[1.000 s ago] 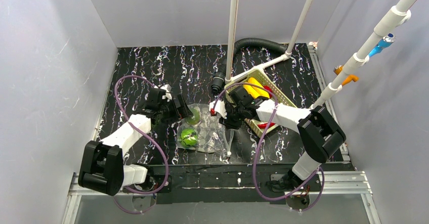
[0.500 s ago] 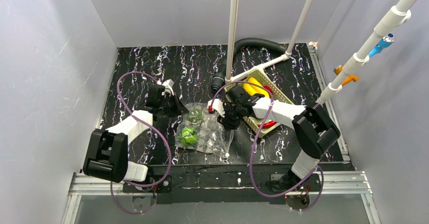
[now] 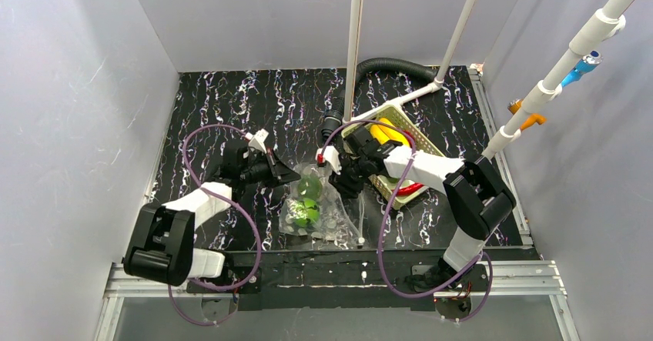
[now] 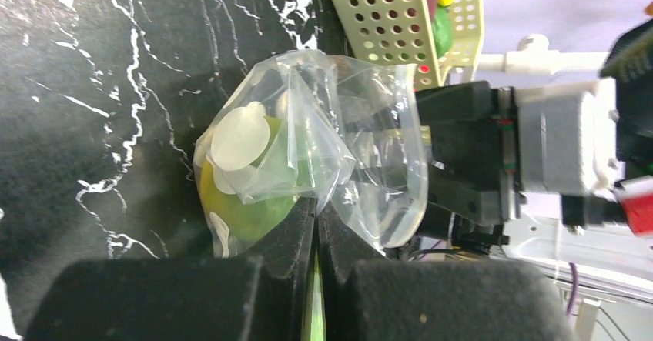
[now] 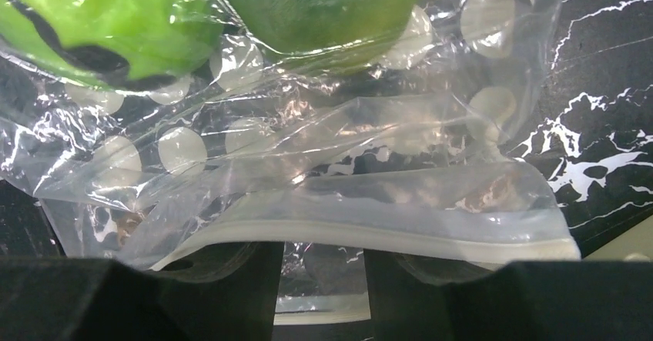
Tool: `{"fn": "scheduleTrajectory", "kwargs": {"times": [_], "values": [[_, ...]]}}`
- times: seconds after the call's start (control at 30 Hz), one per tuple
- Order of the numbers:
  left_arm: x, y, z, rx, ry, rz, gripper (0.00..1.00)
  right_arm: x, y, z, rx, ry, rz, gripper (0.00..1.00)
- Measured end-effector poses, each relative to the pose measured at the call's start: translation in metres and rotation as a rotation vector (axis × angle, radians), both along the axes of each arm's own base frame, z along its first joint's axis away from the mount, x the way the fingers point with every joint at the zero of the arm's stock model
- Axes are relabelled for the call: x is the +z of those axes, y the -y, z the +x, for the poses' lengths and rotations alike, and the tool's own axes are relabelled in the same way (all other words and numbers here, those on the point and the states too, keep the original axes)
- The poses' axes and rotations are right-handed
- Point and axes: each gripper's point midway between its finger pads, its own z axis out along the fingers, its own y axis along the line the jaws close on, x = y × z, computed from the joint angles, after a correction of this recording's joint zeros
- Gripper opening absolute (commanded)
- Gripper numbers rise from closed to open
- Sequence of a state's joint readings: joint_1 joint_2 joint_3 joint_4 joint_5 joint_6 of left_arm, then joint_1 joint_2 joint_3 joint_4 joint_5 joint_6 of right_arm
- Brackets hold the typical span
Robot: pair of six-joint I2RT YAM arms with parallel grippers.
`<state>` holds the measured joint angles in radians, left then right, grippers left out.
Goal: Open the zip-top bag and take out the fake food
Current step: Pick up the fake fruit from the zipper food storage bag.
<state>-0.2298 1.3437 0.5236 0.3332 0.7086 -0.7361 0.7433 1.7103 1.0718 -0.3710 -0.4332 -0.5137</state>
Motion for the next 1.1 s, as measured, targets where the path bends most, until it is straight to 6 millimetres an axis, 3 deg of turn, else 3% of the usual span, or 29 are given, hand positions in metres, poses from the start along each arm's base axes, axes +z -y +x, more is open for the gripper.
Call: {"fn": "scheduleTrajectory", "kwargs": {"times": [0.17, 0.2, 0.3, 0.4, 0.5, 0.7, 0.83, 0.93, 1.1], "values": [[0.010, -0.004, -0.005, 0.034, 0.021, -0.015, 0.01, 0.001, 0.002, 0.002, -0.018, -0.018, 0.009, 0.49], [0.010, -0.006, -0.004, 0.045, 0.021, -0.009, 0.20, 0.001, 0.002, 0.002, -0.019, -0.020, 0.011, 0.49], [0.006, -0.014, -0.005, 0.086, 0.002, 0.032, 0.54, 0.001, 0.002, 0.002, -0.019, -0.023, 0.014, 0.49], [0.007, -0.024, -0.009, 0.122, -0.013, 0.085, 0.78, 0.001, 0.001, 0.000, -0.013, -0.035, 0.013, 0.49], [0.022, -0.033, -0.008, 0.146, 0.021, 0.140, 0.98, -0.003, 0.001, -0.002, -0.005, -0.058, 0.008, 0.53], [0.056, -0.054, -0.015, 0.181, 0.093, 0.261, 0.98, -0.004, 0.001, -0.010, 0.020, -0.091, 0.010, 0.57], [0.047, -0.059, -0.040, 0.155, 0.026, 0.291, 0.97, -0.004, 0.001, -0.014, 0.040, -0.100, 0.016, 0.57], [0.038, -0.059, -0.063, 0.133, -0.022, 0.293, 0.86, -0.004, 0.002, -0.016, 0.049, -0.107, 0.014, 0.56], [0.030, -0.045, -0.103, 0.043, -0.071, 0.315, 0.84, -0.004, 0.003, -0.018, 0.060, -0.110, 0.015, 0.56]]}}
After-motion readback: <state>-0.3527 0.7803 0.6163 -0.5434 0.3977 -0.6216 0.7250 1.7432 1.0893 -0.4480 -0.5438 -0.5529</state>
